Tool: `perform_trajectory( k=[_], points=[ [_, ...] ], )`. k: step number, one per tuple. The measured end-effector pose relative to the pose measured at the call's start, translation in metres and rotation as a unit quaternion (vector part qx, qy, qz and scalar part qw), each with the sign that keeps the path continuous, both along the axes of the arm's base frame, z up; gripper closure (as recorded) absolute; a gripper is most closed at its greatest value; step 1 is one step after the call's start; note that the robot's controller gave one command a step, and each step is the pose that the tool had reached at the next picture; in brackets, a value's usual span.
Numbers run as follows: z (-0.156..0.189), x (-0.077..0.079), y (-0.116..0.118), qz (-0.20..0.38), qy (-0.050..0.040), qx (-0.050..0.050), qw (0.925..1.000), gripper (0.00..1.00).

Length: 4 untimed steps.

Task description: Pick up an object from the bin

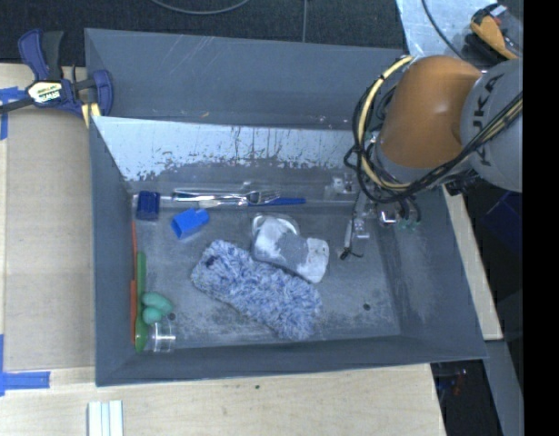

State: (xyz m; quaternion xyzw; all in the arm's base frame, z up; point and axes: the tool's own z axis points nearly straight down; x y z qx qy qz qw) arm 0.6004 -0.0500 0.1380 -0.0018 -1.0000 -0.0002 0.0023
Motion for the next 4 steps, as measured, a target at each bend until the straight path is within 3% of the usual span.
perform_trajectory(
  k=[1, 2, 3, 4],
  points=[
    [0.005, 0.002, 0.0, 0.001, -0.0043, 0.0, 1.0, 0.0],
    [-0.067, -0.048, 0.1, 0.095, -0.0056, 0.001, 0.9955, 0.0],
    [-0.006, -0.048, 0.085, 0.056, -0.0097, -0.002, 0.9984, 0.0],
    [-0.039, -0.058, 0.145, 0.216, -0.0026, 0.001, 0.9764, 0.0]
  ],
)
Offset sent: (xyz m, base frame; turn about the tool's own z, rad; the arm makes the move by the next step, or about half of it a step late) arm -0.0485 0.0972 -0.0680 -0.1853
